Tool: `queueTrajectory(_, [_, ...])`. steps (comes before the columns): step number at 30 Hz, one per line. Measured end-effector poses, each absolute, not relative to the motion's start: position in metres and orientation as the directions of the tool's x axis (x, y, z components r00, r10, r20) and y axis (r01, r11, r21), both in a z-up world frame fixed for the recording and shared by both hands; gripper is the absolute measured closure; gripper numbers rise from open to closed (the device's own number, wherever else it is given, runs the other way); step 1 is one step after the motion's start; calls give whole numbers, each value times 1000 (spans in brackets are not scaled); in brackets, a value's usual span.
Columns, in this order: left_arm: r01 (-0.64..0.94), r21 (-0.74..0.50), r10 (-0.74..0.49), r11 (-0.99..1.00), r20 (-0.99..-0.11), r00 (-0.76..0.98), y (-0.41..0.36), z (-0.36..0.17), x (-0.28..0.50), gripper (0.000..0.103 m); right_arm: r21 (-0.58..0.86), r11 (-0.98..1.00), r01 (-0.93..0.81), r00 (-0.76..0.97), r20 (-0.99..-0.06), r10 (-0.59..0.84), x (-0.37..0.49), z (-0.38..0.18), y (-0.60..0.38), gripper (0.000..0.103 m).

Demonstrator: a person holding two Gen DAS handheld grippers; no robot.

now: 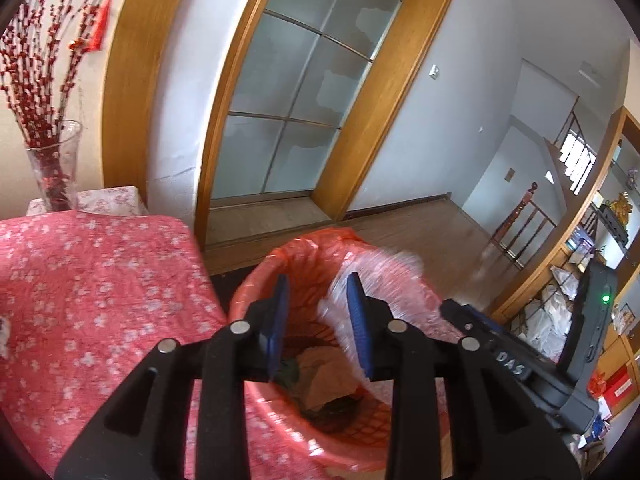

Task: Collect trash
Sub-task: 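Move both tools over the wastebasket and release the bubble wrap and green bag, then reach the right tool to the orange bag and close on it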

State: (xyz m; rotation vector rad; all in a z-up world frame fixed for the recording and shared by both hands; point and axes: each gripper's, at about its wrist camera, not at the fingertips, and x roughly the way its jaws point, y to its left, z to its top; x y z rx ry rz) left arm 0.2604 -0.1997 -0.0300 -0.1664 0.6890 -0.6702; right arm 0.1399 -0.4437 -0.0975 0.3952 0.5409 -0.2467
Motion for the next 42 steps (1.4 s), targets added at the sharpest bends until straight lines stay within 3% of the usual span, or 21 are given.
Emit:
queueTrajectory(14, [410,-211,-458,887,-509,729,-109,-12,223,64,208,947,245,849,-518,-106,135,-83,-390,51])
queueTrajectory(27, [74,-125,-125,989,-475,871,75,-3,168,60,174,972,-157,816,-531,227,164,-82,-220,52])
queueTrajectory(30, [-10,-124,-52,992,-486,872,114,-6,163,60,173,952,-253,784,-540,306,169,-85,-175,58])
queueTrajectory(36, [-130,-152,38,980,-498,866,172,-10,156,60,176,898,-402,703,-570,426,176,-94,-96,59])
queueTrajectory(42, [-182,-168,72,969,-511,857,205,-16,148,60,155,877,-454,655,-609,447,183,-104,-45,60])
